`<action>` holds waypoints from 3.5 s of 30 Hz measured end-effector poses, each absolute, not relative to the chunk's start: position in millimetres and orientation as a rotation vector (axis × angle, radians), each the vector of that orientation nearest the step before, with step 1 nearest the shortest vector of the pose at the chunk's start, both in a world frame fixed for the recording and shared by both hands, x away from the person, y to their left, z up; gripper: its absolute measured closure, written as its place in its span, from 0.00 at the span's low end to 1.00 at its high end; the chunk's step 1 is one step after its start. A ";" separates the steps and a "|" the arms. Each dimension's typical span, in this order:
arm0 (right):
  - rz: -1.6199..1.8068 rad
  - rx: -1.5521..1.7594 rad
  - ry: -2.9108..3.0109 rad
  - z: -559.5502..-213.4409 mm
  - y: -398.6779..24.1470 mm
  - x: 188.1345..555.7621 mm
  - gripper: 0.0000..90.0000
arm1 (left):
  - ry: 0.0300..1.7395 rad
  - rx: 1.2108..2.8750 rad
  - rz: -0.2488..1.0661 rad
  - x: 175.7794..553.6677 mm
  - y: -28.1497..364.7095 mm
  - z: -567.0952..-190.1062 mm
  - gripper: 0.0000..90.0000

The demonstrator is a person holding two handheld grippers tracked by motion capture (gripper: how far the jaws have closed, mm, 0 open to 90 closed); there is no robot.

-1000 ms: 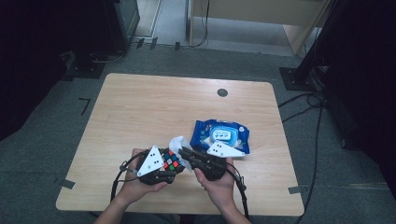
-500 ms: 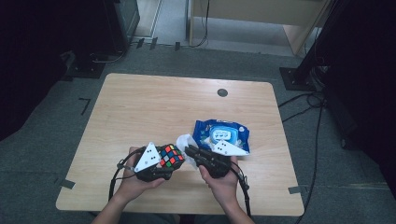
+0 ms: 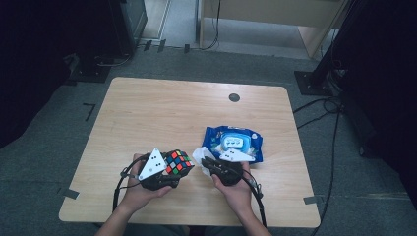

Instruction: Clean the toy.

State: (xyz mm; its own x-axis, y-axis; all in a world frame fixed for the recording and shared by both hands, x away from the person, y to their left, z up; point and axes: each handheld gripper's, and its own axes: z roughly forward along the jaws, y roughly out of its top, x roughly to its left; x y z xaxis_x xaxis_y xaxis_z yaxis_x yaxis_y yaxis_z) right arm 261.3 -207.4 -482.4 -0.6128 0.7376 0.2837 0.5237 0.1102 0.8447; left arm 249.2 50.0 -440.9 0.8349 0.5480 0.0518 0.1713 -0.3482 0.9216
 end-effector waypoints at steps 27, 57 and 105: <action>1.689 1.293 2.066 -452.1 -211.7 250.8 0.51 | 0.598 1.885 0.448 255.4 58.2 -442.4 0.38; 1.965 1.642 2.136 -451.2 -179.9 253.1 0.38 | 0.594 1.846 0.560 238.7 28.9 -453.0 0.37; 1.633 1.062 2.105 -461.5 -143.2 230.2 0.37 | 0.937 1.634 0.120 271.1 65.2 -444.1 0.38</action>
